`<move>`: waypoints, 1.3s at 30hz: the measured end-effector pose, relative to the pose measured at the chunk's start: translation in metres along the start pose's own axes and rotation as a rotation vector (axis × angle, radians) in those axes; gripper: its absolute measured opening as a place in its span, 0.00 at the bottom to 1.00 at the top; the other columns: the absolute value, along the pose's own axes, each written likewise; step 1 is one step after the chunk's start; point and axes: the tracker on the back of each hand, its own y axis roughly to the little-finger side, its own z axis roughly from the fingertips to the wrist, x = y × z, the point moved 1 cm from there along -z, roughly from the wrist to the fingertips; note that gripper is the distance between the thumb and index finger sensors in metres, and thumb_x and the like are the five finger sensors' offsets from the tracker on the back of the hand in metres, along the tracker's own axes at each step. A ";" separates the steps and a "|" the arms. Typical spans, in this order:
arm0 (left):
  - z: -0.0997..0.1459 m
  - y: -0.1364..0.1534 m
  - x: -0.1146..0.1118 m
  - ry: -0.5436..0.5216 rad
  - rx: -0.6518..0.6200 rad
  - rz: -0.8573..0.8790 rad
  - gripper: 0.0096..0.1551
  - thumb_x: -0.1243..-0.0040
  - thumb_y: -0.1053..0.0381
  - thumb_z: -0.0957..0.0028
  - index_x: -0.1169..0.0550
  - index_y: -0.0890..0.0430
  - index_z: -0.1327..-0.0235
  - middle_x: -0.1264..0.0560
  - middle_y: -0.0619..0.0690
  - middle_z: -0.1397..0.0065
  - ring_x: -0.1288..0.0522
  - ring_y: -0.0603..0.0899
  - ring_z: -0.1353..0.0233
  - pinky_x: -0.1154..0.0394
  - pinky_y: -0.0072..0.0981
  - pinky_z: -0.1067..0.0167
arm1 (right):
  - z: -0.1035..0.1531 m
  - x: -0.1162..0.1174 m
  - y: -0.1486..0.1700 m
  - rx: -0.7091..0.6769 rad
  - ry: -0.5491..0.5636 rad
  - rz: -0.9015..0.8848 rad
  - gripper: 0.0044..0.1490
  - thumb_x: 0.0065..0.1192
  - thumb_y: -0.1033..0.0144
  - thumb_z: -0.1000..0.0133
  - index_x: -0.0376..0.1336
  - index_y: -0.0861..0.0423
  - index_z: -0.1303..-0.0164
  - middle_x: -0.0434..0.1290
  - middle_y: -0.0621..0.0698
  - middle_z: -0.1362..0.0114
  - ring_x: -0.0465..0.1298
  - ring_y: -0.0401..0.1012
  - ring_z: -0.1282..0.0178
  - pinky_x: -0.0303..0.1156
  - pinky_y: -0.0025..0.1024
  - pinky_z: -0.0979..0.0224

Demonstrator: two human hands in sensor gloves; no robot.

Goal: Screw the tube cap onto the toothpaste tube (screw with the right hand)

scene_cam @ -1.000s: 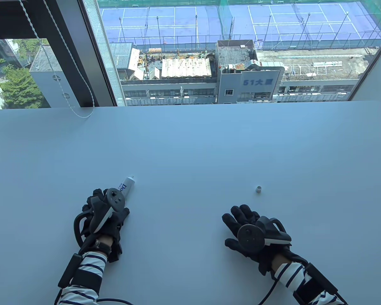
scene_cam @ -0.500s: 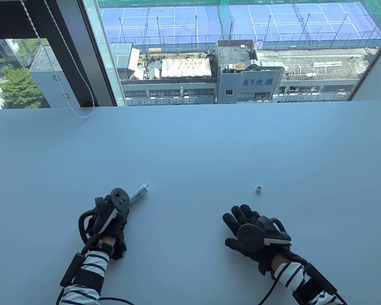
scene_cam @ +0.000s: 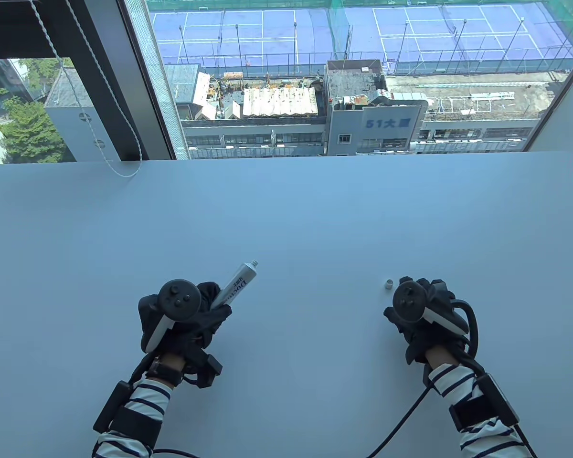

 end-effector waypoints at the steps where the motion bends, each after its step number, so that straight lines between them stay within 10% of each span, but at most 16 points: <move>1: 0.001 -0.003 -0.002 0.016 -0.015 0.012 0.29 0.39 0.36 0.46 0.33 0.49 0.40 0.24 0.62 0.37 0.19 0.67 0.41 0.22 0.55 0.44 | -0.005 0.001 0.003 0.005 0.012 -0.019 0.50 0.48 0.58 0.30 0.32 0.71 0.14 0.39 0.79 0.15 0.37 0.78 0.22 0.38 0.73 0.29; 10: 0.005 -0.022 -0.025 0.140 -0.130 -0.012 0.34 0.37 0.34 0.49 0.33 0.46 0.34 0.22 0.63 0.40 0.17 0.65 0.45 0.21 0.54 0.47 | -0.027 0.003 -0.034 -0.105 0.217 0.165 0.34 0.58 0.68 0.35 0.56 0.63 0.19 0.61 0.68 0.18 0.60 0.71 0.22 0.52 0.72 0.28; 21: 0.006 -0.030 -0.037 0.248 -0.189 -0.022 0.48 0.30 0.32 0.63 0.35 0.47 0.30 0.24 0.61 0.38 0.19 0.68 0.45 0.23 0.53 0.44 | -0.007 0.011 -0.056 -0.181 0.269 0.334 0.22 0.65 0.71 0.39 0.69 0.67 0.39 0.77 0.68 0.44 0.78 0.58 0.49 0.69 0.65 0.43; 31: 0.034 -0.073 -0.049 0.092 -0.447 -0.373 0.47 0.32 0.30 0.65 0.36 0.41 0.32 0.25 0.58 0.36 0.21 0.65 0.43 0.25 0.52 0.40 | 0.082 0.015 -0.055 -0.447 0.337 -0.962 0.24 0.67 0.75 0.43 0.68 0.69 0.39 0.76 0.69 0.41 0.78 0.60 0.47 0.70 0.66 0.44; 39: 0.047 -0.081 -0.065 0.069 -0.546 -0.511 0.47 0.32 0.29 0.66 0.36 0.39 0.33 0.26 0.56 0.35 0.21 0.64 0.41 0.25 0.50 0.39 | 0.089 0.026 -0.061 -0.506 0.357 -1.060 0.24 0.66 0.77 0.43 0.68 0.68 0.37 0.75 0.69 0.39 0.78 0.61 0.44 0.71 0.65 0.42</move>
